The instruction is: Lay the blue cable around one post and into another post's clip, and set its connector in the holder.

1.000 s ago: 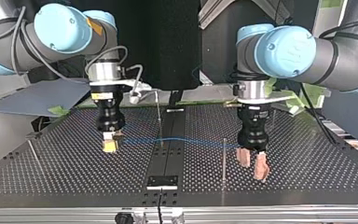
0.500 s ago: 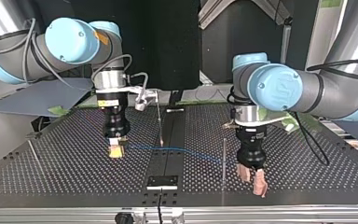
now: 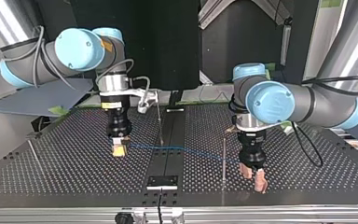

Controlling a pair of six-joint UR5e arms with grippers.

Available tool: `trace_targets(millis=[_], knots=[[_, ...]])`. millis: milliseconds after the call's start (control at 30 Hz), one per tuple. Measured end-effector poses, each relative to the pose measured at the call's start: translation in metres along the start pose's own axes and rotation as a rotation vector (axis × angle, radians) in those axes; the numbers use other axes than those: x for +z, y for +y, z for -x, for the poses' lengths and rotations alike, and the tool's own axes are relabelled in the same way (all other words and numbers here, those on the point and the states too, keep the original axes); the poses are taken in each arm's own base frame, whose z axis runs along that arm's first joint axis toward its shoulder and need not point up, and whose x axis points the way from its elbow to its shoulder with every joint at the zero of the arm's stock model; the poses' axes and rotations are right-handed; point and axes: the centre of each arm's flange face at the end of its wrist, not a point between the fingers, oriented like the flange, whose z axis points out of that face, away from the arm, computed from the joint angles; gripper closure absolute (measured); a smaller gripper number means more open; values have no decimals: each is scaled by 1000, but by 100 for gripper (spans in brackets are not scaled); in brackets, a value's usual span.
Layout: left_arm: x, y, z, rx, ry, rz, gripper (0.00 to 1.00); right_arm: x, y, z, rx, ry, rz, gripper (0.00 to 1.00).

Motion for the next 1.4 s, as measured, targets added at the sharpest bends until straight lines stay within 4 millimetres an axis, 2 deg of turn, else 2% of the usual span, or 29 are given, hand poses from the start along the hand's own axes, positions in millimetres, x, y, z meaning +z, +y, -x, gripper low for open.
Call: trace_targets(millis=[400,700,1033,1167,1400], knots=[[11,9,-26,19,41,26,0,11,9,23,-4,-15,12,97],[10,20,-47,33,75,49,0,15,14,43,-11,-46,20,97],[6,24,-51,37,85,55,0,17,21,55,-16,-79,33,97],[6,24,-52,36,86,53,0,16,24,75,-23,-125,41,97],[7,24,-54,35,93,41,0,6,25,124,-15,-235,71,97]])
